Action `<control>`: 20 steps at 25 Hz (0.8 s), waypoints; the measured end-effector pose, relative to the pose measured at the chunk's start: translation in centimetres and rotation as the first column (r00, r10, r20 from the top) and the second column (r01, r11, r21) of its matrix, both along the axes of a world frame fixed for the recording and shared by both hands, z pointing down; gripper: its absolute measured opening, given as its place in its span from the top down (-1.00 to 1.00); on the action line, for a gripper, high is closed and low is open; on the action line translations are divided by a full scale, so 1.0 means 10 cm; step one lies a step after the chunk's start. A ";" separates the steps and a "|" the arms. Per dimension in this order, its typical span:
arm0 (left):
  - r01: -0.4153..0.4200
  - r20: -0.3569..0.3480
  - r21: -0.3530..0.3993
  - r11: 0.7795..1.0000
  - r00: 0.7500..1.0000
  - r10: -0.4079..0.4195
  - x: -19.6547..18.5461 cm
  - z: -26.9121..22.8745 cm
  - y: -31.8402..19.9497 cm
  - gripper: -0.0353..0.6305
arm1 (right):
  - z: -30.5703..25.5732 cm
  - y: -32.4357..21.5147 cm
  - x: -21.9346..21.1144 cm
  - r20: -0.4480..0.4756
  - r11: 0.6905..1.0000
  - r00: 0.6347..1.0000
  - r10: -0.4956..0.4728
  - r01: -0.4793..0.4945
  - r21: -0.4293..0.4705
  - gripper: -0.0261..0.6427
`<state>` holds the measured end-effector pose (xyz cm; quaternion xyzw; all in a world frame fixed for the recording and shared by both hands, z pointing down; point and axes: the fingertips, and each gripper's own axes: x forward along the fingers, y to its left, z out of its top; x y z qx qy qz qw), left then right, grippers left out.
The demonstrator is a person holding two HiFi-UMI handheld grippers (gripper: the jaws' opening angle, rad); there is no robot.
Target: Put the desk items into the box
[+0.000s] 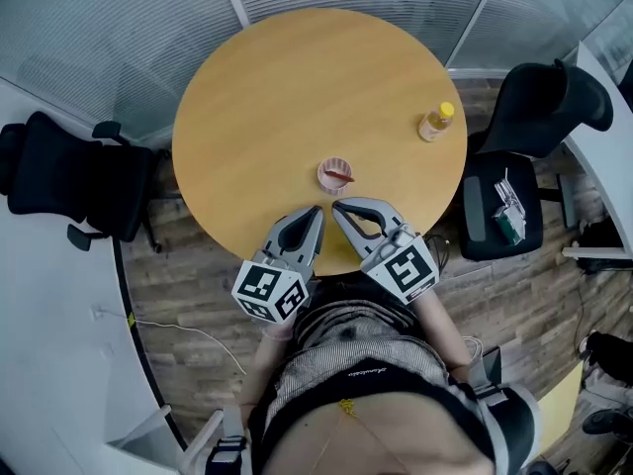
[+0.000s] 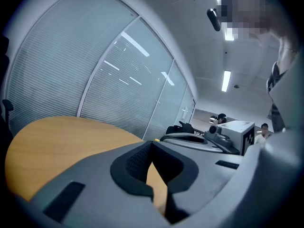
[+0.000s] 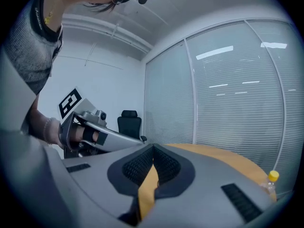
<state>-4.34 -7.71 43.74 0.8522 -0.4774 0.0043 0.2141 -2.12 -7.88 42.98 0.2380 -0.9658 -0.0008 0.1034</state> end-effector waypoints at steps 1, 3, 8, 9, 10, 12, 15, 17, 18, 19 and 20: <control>0.010 0.000 0.007 1.000 1.000 -0.010 0.04 -0.04 0.00 0.84 | -0.04 0.01 0.02 0.002 1.000 1.000 -0.018 0.018 0.011 0.86; 0.032 0.001 0.020 0.999 1.000 -0.032 0.11 -0.11 0.01 0.84 | -0.09 0.02 0.05 0.016 0.999 0.999 -0.051 0.051 0.017 0.86; 0.088 0.005 0.028 0.996 0.996 -0.088 0.24 -0.19 0.01 0.84 | -0.16 0.03 0.17 0.078 0.994 0.992 -0.102 0.105 -0.031 0.86; 0.098 0.005 0.028 0.995 0.995 -0.098 0.24 -0.20 0.01 0.84 | -0.16 0.04 0.19 0.072 0.994 0.992 -0.107 0.109 -0.031 0.86; 0.107 0.006 0.027 0.994 0.994 -0.107 0.24 -0.20 0.02 0.84 | -0.16 0.04 0.20 0.065 0.993 0.992 -0.110 0.112 -0.028 0.86; 0.120 0.010 0.025 0.992 0.993 -0.120 0.26 -0.20 0.04 0.84 | -0.16 0.05 0.24 0.066 0.993 0.992 -0.111 0.113 -0.029 0.86; 0.132 0.018 0.024 0.991 0.991 -0.133 0.32 -0.18 0.05 0.84 | -0.16 0.05 0.31 0.085 0.993 0.992 -0.096 0.102 -0.065 0.86; 0.136 0.019 0.022 0.990 0.990 -0.137 0.36 -0.16 0.06 0.84 | -0.15 0.05 0.34 0.079 0.992 0.991 -0.107 0.111 -0.053 0.86; 0.138 0.018 0.021 0.990 0.990 -0.139 0.37 -0.16 0.06 0.84 | -0.15 0.05 0.35 0.072 0.992 0.991 -0.115 0.118 -0.042 0.86; 0.141 0.018 0.020 0.990 0.990 -0.141 0.38 -0.16 0.07 0.84 | -0.16 0.05 0.36 0.069 0.992 0.991 -0.119 0.122 -0.040 0.86; 0.144 0.018 0.019 0.989 0.989 -0.144 0.39 -0.16 0.07 0.84 | -0.16 0.06 0.37 0.066 0.991 0.990 -0.122 0.125 -0.039 0.86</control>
